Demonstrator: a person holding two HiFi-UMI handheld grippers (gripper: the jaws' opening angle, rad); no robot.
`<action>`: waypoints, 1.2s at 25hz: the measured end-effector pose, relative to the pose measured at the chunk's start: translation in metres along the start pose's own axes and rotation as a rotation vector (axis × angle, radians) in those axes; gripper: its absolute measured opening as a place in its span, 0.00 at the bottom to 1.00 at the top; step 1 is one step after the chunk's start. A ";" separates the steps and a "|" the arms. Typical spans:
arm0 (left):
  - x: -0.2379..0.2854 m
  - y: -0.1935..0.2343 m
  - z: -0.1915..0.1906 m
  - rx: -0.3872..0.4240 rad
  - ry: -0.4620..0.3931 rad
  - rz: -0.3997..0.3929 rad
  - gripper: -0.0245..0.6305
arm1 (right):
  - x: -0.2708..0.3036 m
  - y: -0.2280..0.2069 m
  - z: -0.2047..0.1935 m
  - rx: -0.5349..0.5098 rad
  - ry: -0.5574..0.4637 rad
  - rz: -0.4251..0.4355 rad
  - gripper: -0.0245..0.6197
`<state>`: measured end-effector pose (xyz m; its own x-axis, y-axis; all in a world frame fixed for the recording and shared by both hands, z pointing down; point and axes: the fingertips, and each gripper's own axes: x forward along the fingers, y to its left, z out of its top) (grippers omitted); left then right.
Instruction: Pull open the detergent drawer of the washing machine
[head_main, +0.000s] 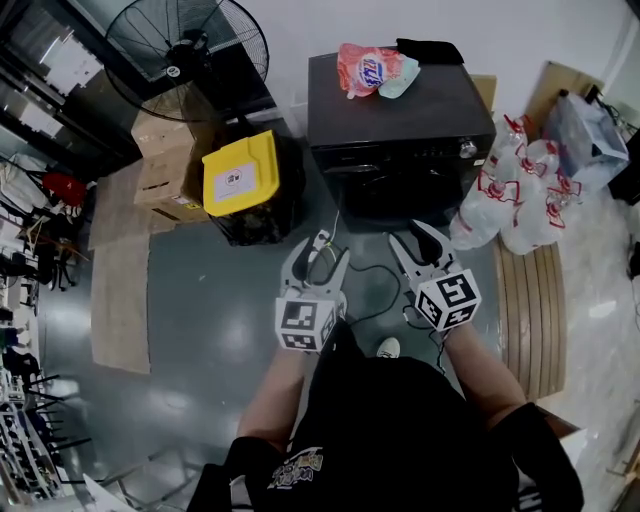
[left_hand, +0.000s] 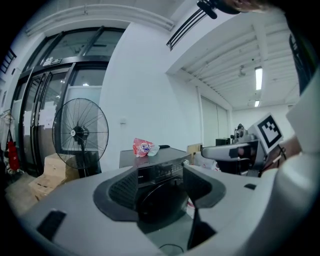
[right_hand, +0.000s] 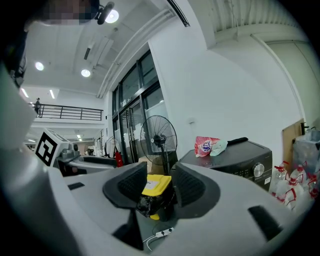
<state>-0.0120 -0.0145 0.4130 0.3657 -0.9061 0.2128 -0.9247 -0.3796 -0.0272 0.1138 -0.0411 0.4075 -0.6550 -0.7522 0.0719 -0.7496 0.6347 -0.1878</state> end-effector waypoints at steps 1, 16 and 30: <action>0.004 0.002 -0.001 -0.001 0.002 0.000 0.43 | 0.003 -0.002 0.000 0.000 0.001 -0.001 0.33; 0.084 0.075 -0.018 -0.030 0.031 -0.057 0.43 | 0.093 -0.044 -0.019 0.020 0.053 -0.090 0.35; 0.196 0.158 -0.056 -0.062 0.158 -0.152 0.43 | 0.209 -0.110 -0.056 0.086 0.169 -0.213 0.39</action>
<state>-0.0925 -0.2416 0.5054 0.4845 -0.7972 0.3601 -0.8670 -0.4925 0.0761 0.0540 -0.2578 0.4979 -0.4958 -0.8222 0.2795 -0.8658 0.4430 -0.2328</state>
